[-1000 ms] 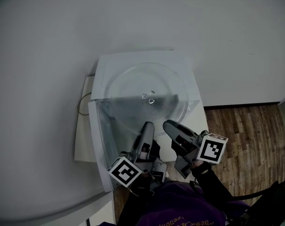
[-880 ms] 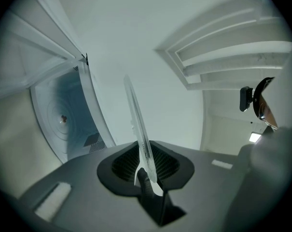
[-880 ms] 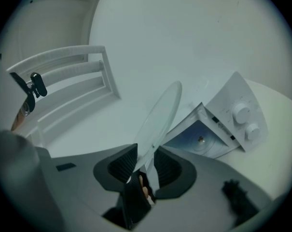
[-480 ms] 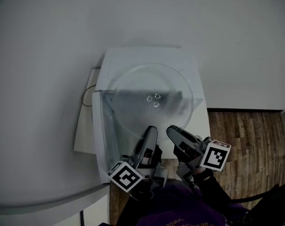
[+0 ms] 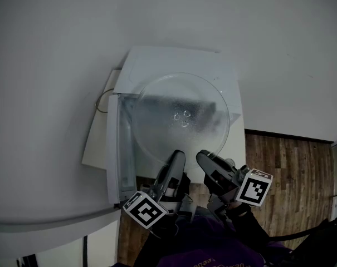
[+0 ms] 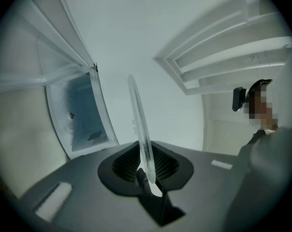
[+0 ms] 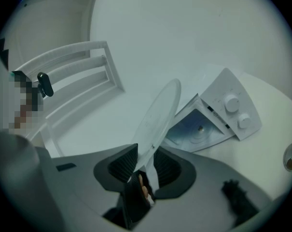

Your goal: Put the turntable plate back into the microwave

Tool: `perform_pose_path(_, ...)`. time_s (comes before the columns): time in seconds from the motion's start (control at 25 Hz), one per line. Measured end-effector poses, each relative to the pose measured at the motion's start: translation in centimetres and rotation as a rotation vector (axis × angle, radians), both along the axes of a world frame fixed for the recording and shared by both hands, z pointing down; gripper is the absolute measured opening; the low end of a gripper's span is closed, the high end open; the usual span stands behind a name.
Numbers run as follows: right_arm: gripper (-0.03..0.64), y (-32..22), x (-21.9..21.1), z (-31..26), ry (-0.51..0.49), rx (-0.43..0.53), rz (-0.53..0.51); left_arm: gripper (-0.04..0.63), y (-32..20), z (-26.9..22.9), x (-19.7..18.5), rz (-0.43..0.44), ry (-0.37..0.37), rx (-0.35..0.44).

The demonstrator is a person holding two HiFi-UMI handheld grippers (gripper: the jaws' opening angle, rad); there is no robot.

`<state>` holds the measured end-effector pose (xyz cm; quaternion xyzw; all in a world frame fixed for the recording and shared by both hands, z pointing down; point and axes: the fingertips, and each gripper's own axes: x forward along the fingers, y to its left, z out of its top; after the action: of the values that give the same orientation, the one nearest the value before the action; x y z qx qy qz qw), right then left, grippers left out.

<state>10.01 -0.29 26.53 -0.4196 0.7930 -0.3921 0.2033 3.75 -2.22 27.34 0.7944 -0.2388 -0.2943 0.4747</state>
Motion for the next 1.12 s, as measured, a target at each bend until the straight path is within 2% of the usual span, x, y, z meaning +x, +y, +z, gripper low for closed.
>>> perform_pose_path(0.64,0.112,1.0,-0.8,1.2,0.015,-0.02,-0.125,0.06,1.8,1.4,-0.9,-0.116,0.024,-0.028)
perform_pose_path(1.12,0.113,1.9,-2.3,2.6,0.027,-0.044,-0.191,0.063,3.1,3.0,-2.4,-0.166,0.039,-0.053)
